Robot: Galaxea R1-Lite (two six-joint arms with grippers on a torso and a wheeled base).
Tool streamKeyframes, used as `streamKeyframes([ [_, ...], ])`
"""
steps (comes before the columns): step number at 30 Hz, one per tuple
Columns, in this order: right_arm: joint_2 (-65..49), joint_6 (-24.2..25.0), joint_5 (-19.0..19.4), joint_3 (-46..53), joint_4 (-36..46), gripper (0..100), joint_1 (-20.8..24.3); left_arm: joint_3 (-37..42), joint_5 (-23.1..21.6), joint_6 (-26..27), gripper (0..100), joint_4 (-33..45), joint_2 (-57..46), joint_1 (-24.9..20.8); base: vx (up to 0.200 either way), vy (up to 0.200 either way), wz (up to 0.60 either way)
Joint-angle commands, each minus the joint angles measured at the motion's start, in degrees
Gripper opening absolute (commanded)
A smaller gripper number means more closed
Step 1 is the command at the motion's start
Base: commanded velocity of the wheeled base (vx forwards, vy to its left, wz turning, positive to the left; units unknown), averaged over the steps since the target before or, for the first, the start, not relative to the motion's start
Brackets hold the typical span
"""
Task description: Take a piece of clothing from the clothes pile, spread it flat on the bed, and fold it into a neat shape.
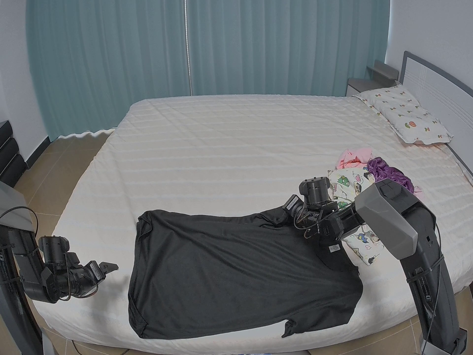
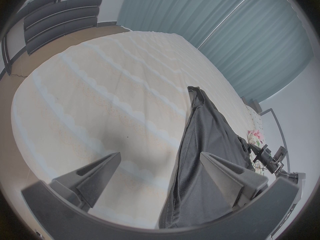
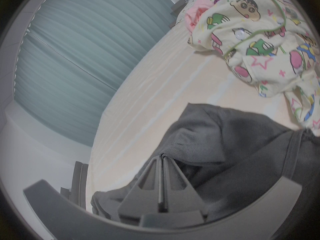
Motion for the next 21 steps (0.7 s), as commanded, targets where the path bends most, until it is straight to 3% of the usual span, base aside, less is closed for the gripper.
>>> streamKeyframes([
  [1,-0.35,-0.55,-2.81,-4.23,-1.99,0,-0.86,-0.01,-0.01,-0.45,100,-0.05,0.13,-0.03,0.0,0.0,0.0],
  [4,0.53,-1.69,-5.27,-8.63,-5.86,0,-1.3,-0.1,-0.01,-1.59,100,0.04,0.13,-0.12,0.0,0.0,0.0],
  [12,5.63,-5.91,-4.57,-14.87,-4.98,0,-2.96,-0.01,-0.01,-2.03,100,0.04,0.13,-1.09,0.0,0.0,0.0],
  [13,5.63,-5.91,-4.57,-14.87,-4.98,100,-2.96,-0.01,-0.01,-2.12,100,0.04,0.13,-1.0,0.0,0.0,0.0],
  [21,6.15,-7.93,-4.3,-15.22,-10.69,100,-3.4,-0.1,-0.01,-3.17,100,0.04,0.13,-1.18,0.0,0.0,0.0],
])
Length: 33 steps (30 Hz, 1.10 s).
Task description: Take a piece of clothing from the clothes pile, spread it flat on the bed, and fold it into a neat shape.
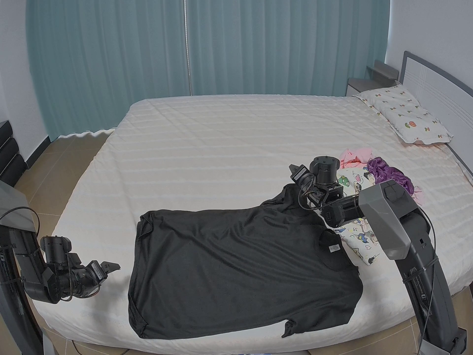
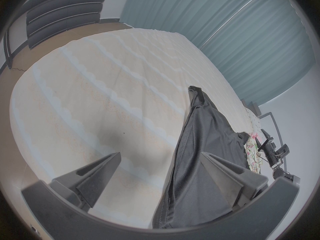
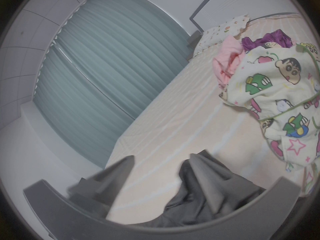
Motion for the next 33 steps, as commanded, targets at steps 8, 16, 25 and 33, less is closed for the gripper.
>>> streamKeyframes([
  [8,-1.21,-7.09,1.18,10.43,-1.22,100,-2.32,-0.05,0.01,-0.22,100,0.0,0.07,-0.13,0.0,0.0,0.0],
  [16,-2.35,-10.35,4.96,17.55,-0.86,100,-4.96,-0.05,0.01,-1.28,100,0.0,-0.01,-0.48,0.0,0.0,0.0],
  [25,-2.0,-11.31,9.09,20.1,-0.78,100,-6.54,-0.05,0.01,-1.37,100,-0.08,-0.01,-0.75,0.0,0.0,0.0],
  [33,-1.38,-11.14,11.11,20.45,-0.86,0,-6.54,-0.05,0.01,-1.37,100,-0.08,-0.01,-0.75,0.0,0.0,0.0],
])
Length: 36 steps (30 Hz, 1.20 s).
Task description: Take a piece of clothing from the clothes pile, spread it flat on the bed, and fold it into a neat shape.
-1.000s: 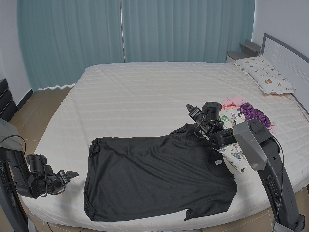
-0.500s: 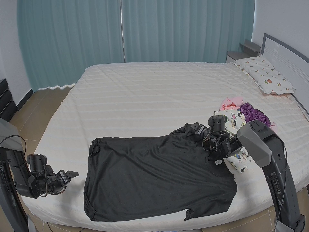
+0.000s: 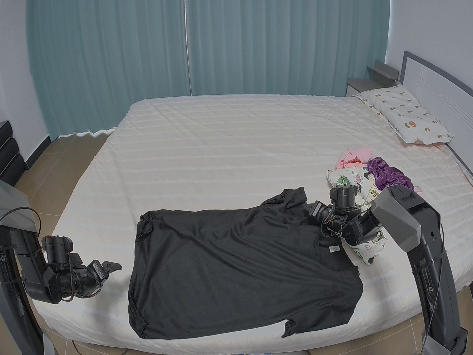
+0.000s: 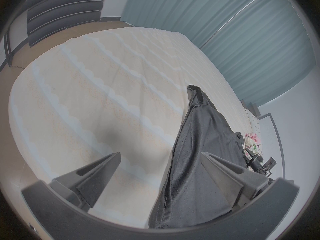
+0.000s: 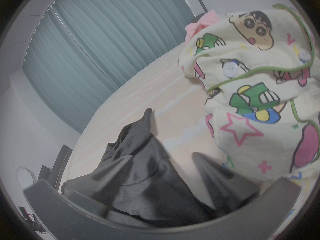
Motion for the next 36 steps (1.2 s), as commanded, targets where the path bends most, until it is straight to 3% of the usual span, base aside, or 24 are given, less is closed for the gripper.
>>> streamKeyframes([
  [1,0.09,0.23,0.06,-0.06,-0.21,0,-0.16,-0.01,-0.01,-0.01,100,0.0,-0.01,0.02,0.0,0.0,0.0],
  [21,-4.92,1.37,-1.52,6.01,-3.64,0,-3.06,-0.98,0.08,-0.45,100,-0.08,-0.28,0.02,0.0,0.0,0.0],
  [22,-4.92,1.37,-1.52,6.01,-3.72,100,-3.06,-1.77,0.17,-1.24,100,-0.08,-0.54,0.02,0.0,0.0,0.0],
  [25,-5.62,1.81,-1.52,6.36,-3.81,100,-2.79,-5.2,0.79,-6.87,100,0.36,-1.07,-1.03,0.0,0.0,0.0],
  [26,-6.33,2.78,-1.43,7.85,-4.34,100,-2.36,-8.89,2.1,-10.91,100,1.85,-2.12,-3.58,0.0,0.0,0.0],
  [28,-6.68,3.04,-1.34,8.56,-4.78,100,-2.18,-10.47,3.33,-11.53,100,3.08,-2.21,-4.37,0.0,0.0,0.0],
  [30,-6.94,2.95,-1.17,9.7,-5.74,100,-1.65,-18.82,8.87,-11.44,100,9.5,-1.86,-7.62,0.0,0.0,0.0],
  [33,-6.85,3.04,-1.17,9.79,-5.74,100,-1.48,-25.59,11.51,-11.53,100,15.47,-1.42,-9.38,0.0,0.0,0.0],
  [34,-6.77,3.04,-1.34,9.87,-5.66,100,-1.39,-32.97,13.09,-11.79,100,22.5,0.69,-11.23,0.0,0.0,0.0],
  [36,-6.94,3.04,-1.52,10.67,-5.74,100,-1.04,-39.65,13.97,-11.97,100,28.13,3.06,-12.98,0.0,0.0,0.0],
])
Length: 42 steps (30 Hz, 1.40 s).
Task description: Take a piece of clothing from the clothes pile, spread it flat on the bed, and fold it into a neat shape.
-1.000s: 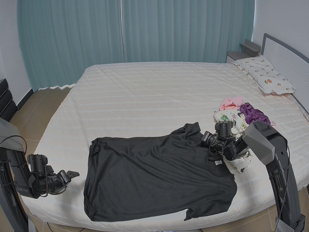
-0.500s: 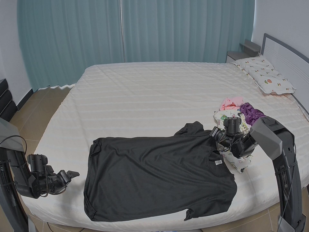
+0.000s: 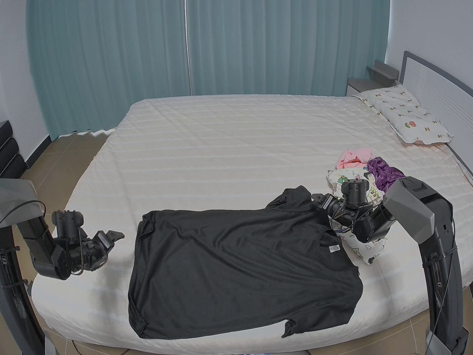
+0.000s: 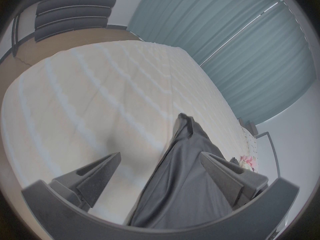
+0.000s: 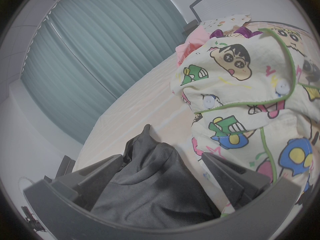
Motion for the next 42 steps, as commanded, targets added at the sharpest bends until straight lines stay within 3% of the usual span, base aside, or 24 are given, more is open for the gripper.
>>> streamKeyframes([
  [1,-1.14,0.38,-0.17,2.8,-0.61,100,1.16,-22.88,6.23,-1.48,100,17.22,5.39,-7.5,0.0,0.0,0.0],
  [8,-1.66,0.38,-0.17,4.47,-0.61,100,1.07,-35.36,10.27,-0.87,100,20.03,13.12,-8.73,0.0,0.0,0.0],
  [22,-1.22,0.38,-0.17,4.38,-0.61,100,1.07,-48.19,12.47,-0.25,100,27.33,20.07,-10.84,0.0,0.0,0.0],
  [28,-1.05,0.38,-0.17,4.38,-0.61,100,1.16,-50.21,13.08,0.54,100,28.82,22.09,-11.54,0.0,0.0,0.0],
  [29,-0.78,0.38,-0.17,4.38,-0.61,100,1.07,-50.48,13.52,1.24,0,28.73,22.44,-11.45,0.0,0.0,0.0],
  [36,1.06,0.38,-0.25,3.59,-0.79,100,1.07,-55.66,20.47,3.0,0,28.91,24.64,-10.66,0.0,0.0,0.0],
  [42,0.53,0.21,-1.13,3.24,-2.19,100,1.07,-59.09,20.82,3.0,0,30.58,24.46,-9.08,0.0,0.0,0.0],
])
